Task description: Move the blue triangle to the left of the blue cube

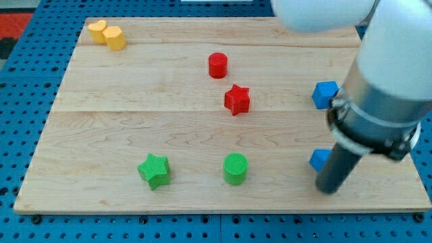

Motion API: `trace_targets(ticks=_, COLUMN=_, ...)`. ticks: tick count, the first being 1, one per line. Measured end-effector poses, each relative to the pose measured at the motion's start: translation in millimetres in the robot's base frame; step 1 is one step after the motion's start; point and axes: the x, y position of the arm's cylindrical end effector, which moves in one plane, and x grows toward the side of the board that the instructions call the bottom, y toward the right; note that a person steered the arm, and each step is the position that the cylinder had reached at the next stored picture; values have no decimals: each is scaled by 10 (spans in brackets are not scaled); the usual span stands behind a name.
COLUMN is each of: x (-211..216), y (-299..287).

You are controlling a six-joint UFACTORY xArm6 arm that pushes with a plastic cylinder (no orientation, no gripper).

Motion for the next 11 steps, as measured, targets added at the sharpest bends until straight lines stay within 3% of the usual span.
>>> trace_targets(ticks=1, x=-553, y=222)
trace_targets(ticks=2, x=-955, y=54)
trace_targets(ticks=3, x=-604, y=344)
trace_targets(ticks=4, x=-581, y=-66)
trace_targets(ticks=6, x=-906, y=-153)
trace_targets(ticks=11, x=-1114, y=-168)
